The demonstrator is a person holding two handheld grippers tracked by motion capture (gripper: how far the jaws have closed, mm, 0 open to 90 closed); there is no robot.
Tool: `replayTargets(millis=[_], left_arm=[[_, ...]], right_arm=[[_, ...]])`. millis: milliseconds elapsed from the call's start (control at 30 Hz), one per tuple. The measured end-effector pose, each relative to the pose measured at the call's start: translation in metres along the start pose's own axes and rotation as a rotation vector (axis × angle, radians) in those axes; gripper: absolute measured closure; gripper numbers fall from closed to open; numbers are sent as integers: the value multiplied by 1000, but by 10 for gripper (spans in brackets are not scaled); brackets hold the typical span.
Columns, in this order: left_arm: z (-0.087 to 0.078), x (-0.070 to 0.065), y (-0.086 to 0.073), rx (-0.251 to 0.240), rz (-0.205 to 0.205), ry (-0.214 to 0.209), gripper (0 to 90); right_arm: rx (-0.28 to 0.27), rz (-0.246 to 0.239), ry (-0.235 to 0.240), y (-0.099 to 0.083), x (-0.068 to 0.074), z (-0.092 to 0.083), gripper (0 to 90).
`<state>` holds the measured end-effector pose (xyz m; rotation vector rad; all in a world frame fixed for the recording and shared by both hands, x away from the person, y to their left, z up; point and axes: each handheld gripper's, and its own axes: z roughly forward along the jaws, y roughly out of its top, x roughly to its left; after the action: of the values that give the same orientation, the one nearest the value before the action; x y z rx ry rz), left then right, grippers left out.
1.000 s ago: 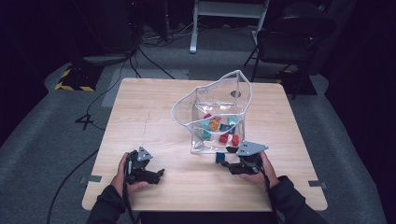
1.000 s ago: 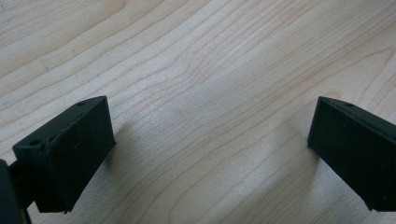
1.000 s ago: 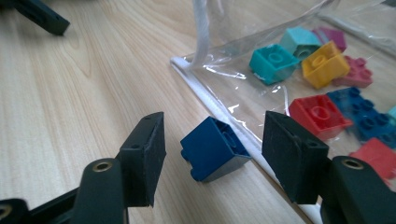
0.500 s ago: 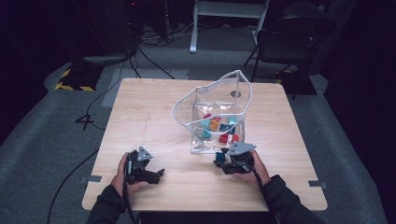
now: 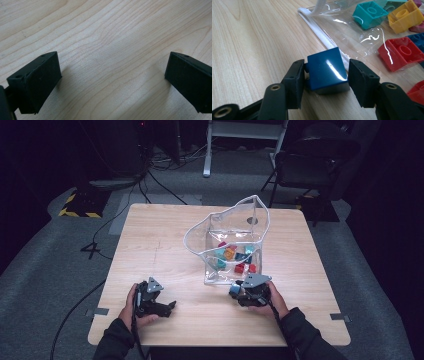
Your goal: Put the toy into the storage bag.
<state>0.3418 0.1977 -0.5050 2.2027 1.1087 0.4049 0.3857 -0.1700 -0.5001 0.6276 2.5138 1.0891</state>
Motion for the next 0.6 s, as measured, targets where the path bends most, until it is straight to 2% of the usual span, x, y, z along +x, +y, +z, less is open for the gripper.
replayTargets(millis=[167,600], left_arm=[[0,0,0,0,0,-1,6],[0,0,0,3,1,1,6]], right_arm=[[-2,8,-1,0,-1,1,451],[-6,16,26,-1,-2,0,485]])
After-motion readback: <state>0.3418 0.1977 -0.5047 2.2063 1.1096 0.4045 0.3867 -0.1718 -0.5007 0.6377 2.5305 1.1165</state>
